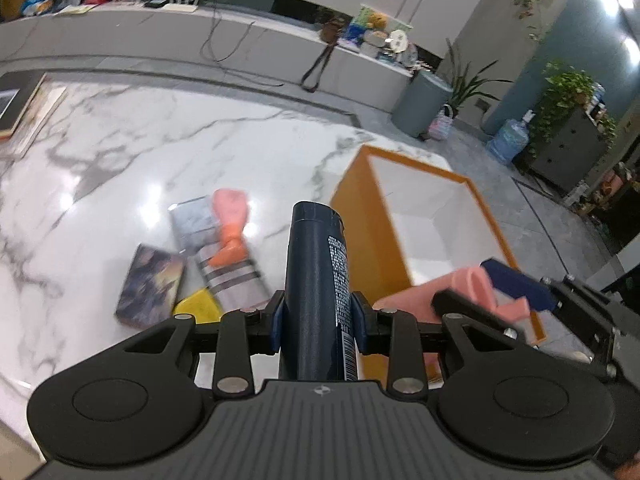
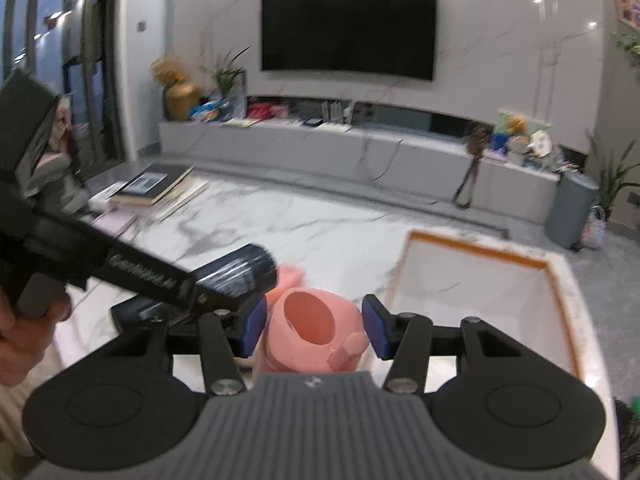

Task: Organize rigid objects
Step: 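Carry the spray can over the orange box while right tool carries the pink cup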

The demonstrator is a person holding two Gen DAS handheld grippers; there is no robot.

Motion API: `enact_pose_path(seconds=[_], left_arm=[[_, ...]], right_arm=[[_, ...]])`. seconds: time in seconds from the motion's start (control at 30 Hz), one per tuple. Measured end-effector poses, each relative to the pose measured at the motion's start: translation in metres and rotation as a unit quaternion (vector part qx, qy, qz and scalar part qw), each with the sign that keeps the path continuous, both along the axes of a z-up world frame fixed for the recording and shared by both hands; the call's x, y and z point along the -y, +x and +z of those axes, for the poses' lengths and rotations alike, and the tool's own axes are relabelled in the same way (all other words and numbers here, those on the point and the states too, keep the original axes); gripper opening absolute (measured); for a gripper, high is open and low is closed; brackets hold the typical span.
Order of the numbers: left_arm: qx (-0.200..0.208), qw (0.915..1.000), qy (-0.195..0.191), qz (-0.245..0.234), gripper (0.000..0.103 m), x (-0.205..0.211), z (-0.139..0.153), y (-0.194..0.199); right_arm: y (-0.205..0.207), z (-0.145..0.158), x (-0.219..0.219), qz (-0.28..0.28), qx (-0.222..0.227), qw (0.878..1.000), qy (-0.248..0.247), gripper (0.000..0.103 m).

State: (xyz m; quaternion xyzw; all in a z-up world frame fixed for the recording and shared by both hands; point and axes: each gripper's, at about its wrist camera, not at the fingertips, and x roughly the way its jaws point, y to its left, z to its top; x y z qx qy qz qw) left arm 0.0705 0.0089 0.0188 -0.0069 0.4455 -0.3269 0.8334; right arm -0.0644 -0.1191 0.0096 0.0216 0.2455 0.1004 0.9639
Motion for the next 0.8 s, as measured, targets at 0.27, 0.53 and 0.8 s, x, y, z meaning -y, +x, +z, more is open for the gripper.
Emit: enact_pose_path(seconds=[0.27,0.53,0.8], left_arm=[[-0.006,0.9986,-0.014,-0.051,0.037,0.055,0.010,-0.002],[-0.022,0.9964,-0.010,-0.081,0.037,0.121,-0.004,0.002],[0.013,0.9926,0.070,-0.099,0.037,0.177,-0.026,0.014]], right_arm=[[0.014,0.002,0.058,-0.070,-0.002,0.998,-0.005,0.052],[0.033,-0.017,0.102,-0.118,-0.027,0.993,0.007,0.052],[0.060,-0.047,0.123,-0.138,-0.063,0.988,0.034,0.052]])
